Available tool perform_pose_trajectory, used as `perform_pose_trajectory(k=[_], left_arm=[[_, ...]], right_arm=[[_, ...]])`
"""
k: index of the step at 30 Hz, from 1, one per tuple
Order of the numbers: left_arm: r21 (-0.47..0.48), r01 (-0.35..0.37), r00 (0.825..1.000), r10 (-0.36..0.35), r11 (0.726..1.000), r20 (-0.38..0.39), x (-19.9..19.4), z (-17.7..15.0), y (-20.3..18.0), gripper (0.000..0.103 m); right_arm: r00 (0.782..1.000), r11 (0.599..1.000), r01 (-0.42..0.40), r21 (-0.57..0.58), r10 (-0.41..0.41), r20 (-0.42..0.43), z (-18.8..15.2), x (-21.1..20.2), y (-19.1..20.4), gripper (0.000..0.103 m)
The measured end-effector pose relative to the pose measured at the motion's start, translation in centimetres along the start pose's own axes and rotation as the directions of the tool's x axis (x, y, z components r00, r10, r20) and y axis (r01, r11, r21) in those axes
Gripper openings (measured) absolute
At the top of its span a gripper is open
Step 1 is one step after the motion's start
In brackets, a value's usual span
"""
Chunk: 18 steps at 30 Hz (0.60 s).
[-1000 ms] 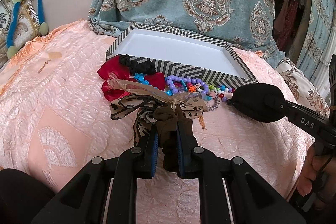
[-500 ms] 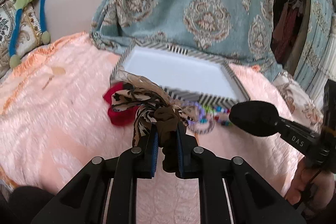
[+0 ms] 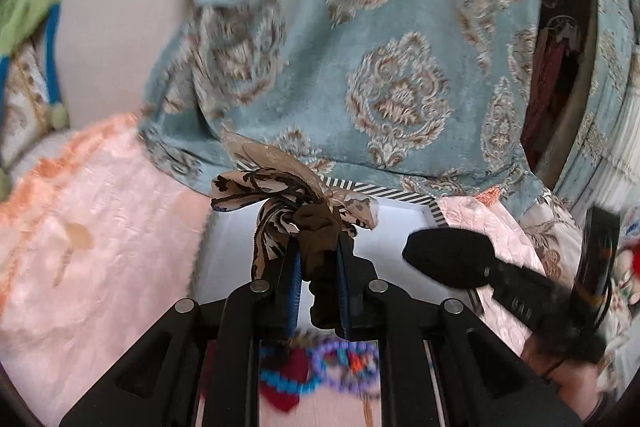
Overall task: Organize jewelry
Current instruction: 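Place the leopard bow and black headband inside the white box with both tools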
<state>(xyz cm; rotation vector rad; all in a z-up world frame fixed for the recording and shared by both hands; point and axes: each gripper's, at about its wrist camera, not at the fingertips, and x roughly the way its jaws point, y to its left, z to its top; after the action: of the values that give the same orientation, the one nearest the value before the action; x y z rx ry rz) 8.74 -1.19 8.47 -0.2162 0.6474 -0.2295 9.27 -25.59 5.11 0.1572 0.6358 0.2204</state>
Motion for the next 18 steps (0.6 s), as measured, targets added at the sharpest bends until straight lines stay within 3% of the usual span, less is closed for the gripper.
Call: perform_pose_trajectory(k=[7, 11, 14, 18], left_arm=[[-0.028, -0.067, 0.991, 0.063, 0.997, -0.120, 8.8, -2.4, 3.3, 0.000], [-0.081, -0.112, 0.982, 0.098, 0.990, -0.164, 9.9, -3.0, 5.2, 0.000], [-0.101, -0.132, 0.979, 0.113, 0.986, -0.171, 9.8, -3.2, 5.8, 0.003], [-0.097, -0.113, 0.981, 0.095, 0.989, -0.172, 9.4, -3.0, 5.6, 0.010]], right_arm=[[0.989, 0.998, 0.013, 0.055, -0.005, -0.148, -2.0, 5.5, -2.5, 0.017], [0.983, 0.997, 0.049, 0.052, -0.039, -0.178, -2.4, 6.5, -3.0, 0.018], [0.979, 0.995, 0.085, 0.058, -0.073, -0.188, -2.4, 7.1, -3.3, 0.035], [0.982, 0.995, 0.078, 0.061, -0.066, -0.176, -2.5, 6.8, -3.2, 0.036]])
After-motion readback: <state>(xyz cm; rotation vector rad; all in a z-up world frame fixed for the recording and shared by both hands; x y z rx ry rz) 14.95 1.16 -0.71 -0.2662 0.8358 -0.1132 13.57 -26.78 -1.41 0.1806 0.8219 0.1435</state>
